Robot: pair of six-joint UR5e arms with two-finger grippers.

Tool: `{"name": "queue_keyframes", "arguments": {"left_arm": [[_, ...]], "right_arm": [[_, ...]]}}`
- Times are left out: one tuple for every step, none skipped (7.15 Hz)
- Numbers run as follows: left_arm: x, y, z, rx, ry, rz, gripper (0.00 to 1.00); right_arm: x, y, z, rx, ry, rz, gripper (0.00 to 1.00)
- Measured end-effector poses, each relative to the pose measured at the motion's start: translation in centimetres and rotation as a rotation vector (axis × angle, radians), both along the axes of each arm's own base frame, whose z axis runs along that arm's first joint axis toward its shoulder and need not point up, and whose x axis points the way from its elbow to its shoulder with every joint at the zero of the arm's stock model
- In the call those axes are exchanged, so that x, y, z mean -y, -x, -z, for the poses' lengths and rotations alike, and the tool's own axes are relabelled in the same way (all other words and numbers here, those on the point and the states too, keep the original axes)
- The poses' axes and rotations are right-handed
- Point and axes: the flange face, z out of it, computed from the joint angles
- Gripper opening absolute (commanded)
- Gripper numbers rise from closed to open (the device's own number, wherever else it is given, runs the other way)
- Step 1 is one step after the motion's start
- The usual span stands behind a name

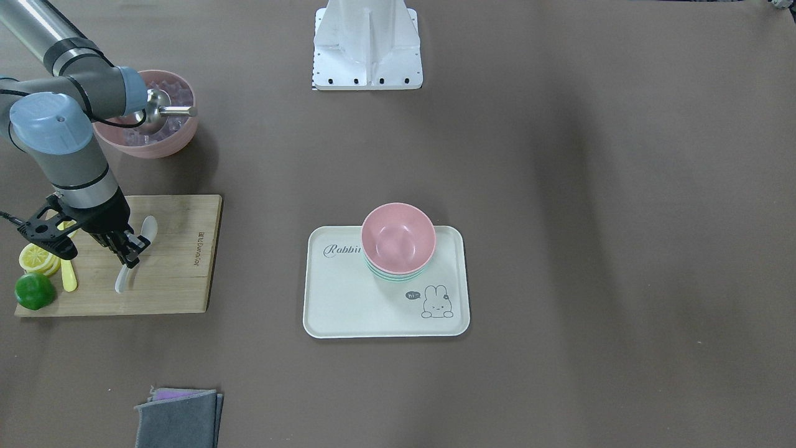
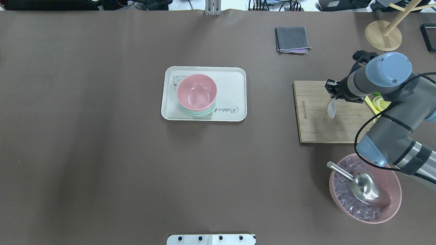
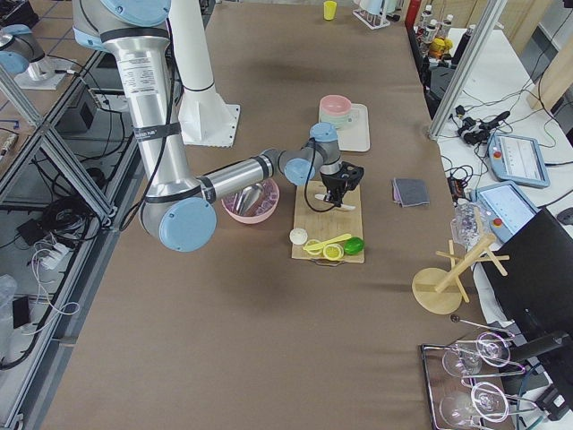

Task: Stack pink bowl on green and place spoon
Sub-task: 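Lift the white spoon with the right gripper and carry it to the tray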

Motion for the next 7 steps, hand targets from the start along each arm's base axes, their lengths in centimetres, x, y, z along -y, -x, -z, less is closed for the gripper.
{"name": "queue_keyframes", "arguments": {"left_arm": [[0.0,0.0,-0.1,-0.001,0.001,0.000,0.98],[0.0,0.0,-0.1,-0.001,0.002,0.000,0.98],[0.0,0.0,-0.2,-0.001,0.004,-0.001,0.98],[-0.1,0.0,-0.2,-0.001,0.005,-0.001,0.98],[-0.1,0.0,-0.1,-0.001,0.004,-0.001,0.98],[-0.1,0.0,-0.2,-0.001,0.007,0.001,0.98],[-0.2,0.0,-0.2,-0.004,0.026,0.022,0.98]], "right_arm": [[1.1,0.5,2.3,0.009,-0.007,-0.009,0.00],[2.4,1.5,5.5,0.010,0.020,-0.037,0.00],[3.6,2.6,9.2,0.019,0.068,-0.095,0.00],[4.4,3.9,13.2,0.031,0.102,-0.150,0.00],[4.7,5.4,16.9,0.039,0.123,-0.183,0.00],[4.5,7.1,20.3,0.048,0.135,-0.210,0.00],[4.1,9.0,23.4,0.060,0.145,-0.231,0.00]]}}
